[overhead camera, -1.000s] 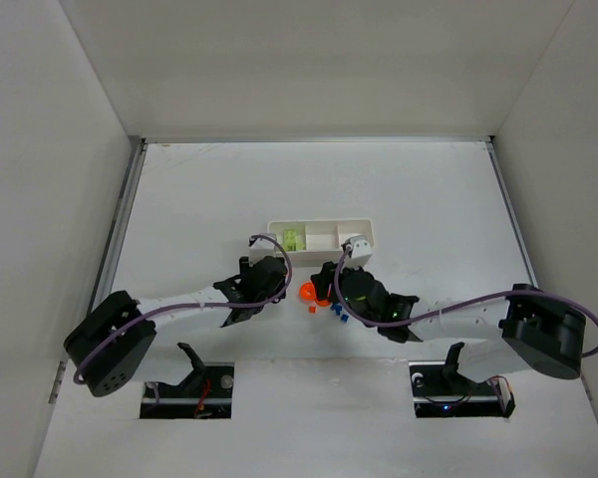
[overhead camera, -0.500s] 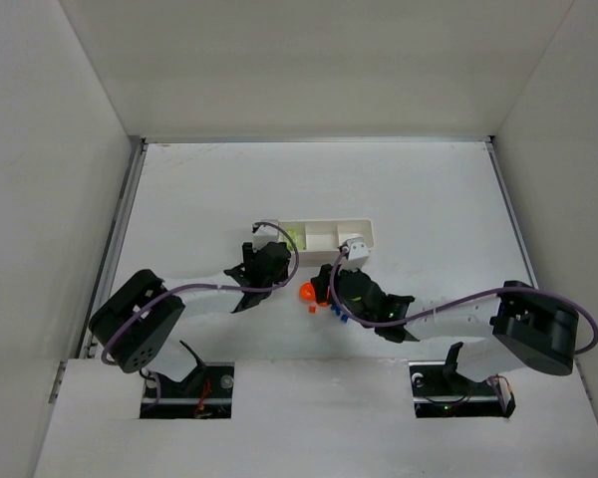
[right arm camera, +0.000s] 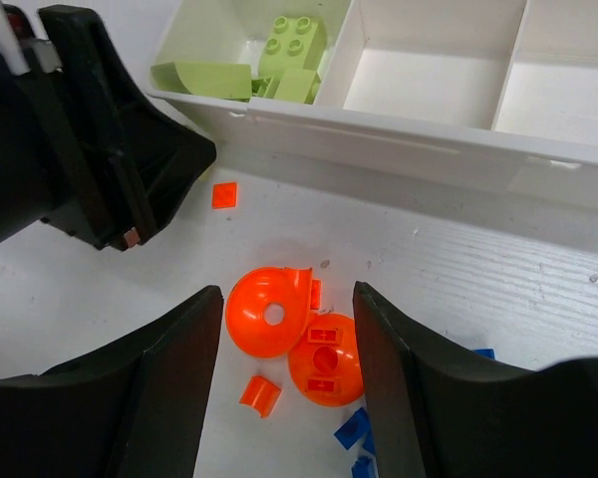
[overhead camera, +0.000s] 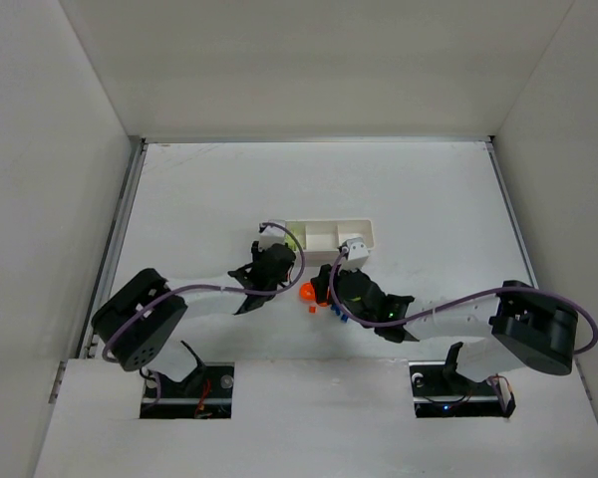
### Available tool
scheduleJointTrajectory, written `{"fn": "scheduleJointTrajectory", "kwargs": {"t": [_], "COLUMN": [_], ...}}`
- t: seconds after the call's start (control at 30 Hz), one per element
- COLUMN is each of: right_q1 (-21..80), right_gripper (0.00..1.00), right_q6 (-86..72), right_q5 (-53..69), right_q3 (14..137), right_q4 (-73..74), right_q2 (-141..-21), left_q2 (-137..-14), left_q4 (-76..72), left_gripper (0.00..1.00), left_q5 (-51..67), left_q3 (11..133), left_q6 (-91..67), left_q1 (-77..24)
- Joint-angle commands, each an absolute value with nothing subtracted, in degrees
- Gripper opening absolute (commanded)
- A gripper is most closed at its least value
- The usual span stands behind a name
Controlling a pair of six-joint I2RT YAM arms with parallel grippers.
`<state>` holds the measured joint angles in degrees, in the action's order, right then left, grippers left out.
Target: Sort the legos into containers by color
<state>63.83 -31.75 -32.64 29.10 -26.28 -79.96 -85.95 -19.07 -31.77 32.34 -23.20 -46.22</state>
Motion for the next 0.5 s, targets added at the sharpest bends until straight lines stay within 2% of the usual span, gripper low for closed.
{"fn": "scheduleJointTrajectory", "kwargs": {"t": [0.0, 0.2, 0.27, 0.47], "right_q1": [64.11, 64.11, 64.03, 63.94], "right_gripper": [0.61, 0.60, 0.60, 0.59], "right_q6": [-32.34, -32.34, -32.43, -33.13], "right_q5": [-32.96, -33.05, -33.05, -33.48], "right_q3": [29.18, 27.95, 27.42, 25.49], "right_q4": [-30.15, -30.15, -30.15, -30.15], "right_q2": [-78.23, -75.33, -74.71, -72.86], "left_q2": [-74.65, -65.30, -66.35, -81.01], "left_q4": [-14.08, -7.83, -7.73, -9.14], "left_gripper": [0.19, 0.19, 0.19, 0.20], "left_q5": [-33.57, -32.26, -31.29, -29.71], "left_q3": [30.59, 34.61, 37.17, 49.55], "left_q6": [-24.86, -28.30, -28.21, -26.11], "left_q1": [-50.04, -52.43, -51.90, -47.60]}}
